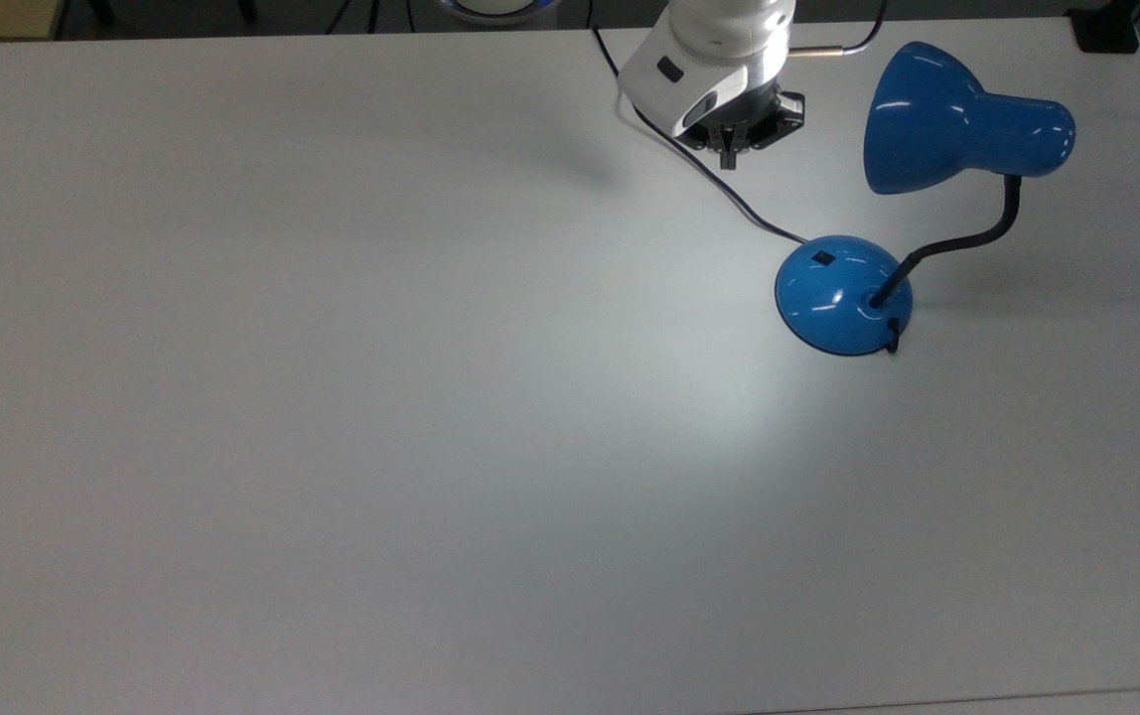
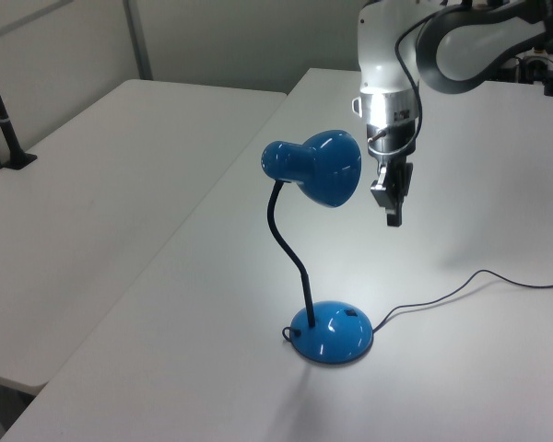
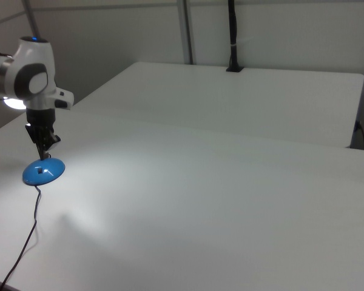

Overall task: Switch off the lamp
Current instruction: 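Move the gripper over the blue lamp base toward its switch, then lower the gripper fingertips and press the switch on the lamp base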

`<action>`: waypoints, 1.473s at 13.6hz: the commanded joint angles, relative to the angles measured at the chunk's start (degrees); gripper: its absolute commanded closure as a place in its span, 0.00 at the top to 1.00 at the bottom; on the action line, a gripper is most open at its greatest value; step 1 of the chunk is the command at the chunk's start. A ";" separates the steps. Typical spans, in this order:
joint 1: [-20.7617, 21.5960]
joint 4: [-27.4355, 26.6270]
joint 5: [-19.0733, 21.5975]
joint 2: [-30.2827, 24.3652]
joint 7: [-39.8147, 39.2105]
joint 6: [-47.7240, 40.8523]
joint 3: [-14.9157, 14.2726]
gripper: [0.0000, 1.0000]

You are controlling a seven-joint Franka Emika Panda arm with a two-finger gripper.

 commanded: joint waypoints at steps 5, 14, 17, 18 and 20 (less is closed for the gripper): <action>4.08 -4.88 6.60 6.11 10.56 19.07 2.54 0.00; 4.17 -4.53 6.68 9.72 13.46 27.61 3.60 0.00; 4.26 -4.44 6.77 10.16 13.64 28.92 3.77 0.00; 4.34 -4.44 6.77 10.33 13.64 29.79 3.86 0.00; 4.78 -4.44 6.68 10.86 13.64 29.98 4.47 0.00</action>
